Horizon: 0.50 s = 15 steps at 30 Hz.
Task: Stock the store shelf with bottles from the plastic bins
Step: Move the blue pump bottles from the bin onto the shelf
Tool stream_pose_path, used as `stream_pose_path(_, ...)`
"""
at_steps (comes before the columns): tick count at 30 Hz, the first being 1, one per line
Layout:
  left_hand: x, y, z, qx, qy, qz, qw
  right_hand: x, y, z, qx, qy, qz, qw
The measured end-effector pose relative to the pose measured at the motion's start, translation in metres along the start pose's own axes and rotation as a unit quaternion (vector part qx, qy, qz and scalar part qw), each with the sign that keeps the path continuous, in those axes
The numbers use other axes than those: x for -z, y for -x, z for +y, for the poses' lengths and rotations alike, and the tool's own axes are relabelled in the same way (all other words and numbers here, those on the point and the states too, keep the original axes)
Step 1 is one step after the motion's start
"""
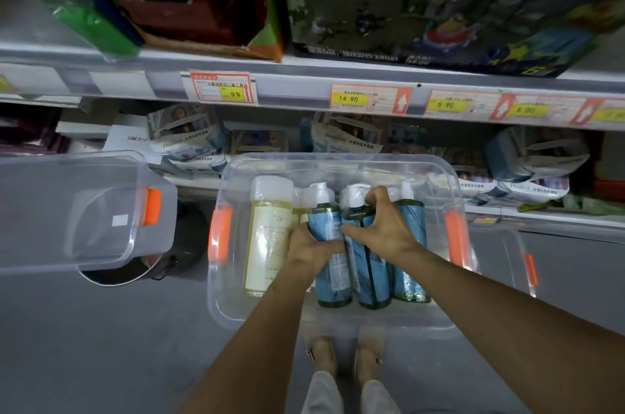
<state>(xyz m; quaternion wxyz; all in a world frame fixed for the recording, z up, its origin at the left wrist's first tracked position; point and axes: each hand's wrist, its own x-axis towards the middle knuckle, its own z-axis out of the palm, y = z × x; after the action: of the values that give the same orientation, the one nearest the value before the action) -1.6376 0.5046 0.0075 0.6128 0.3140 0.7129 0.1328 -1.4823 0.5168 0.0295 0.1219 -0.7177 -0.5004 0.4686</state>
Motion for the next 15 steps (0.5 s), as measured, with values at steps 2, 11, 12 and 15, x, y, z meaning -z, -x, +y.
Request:
stream_pose_path(2,0.002,0.003,0.001,-0.006,0.031,-0.015,0.999,0.006,0.001,0.000,-0.044,-0.076,-0.026,0.996)
stream_pose_path(11,0.014,0.037,0.002,-0.032,0.113,-0.067,0.991,0.031,0.020,-0.014,-0.062,-0.126,-0.088,0.986)
stream_pose_path(12,0.017,0.043,0.005,-0.040,0.113,-0.074,0.990,0.033,0.025,-0.017,-0.057,-0.135,-0.079,0.986)
stream_pose_path(15,0.026,0.063,0.016,-0.062,0.117,-0.091,0.987,0.046,0.041,-0.034,-0.043,-0.173,-0.047,0.983)
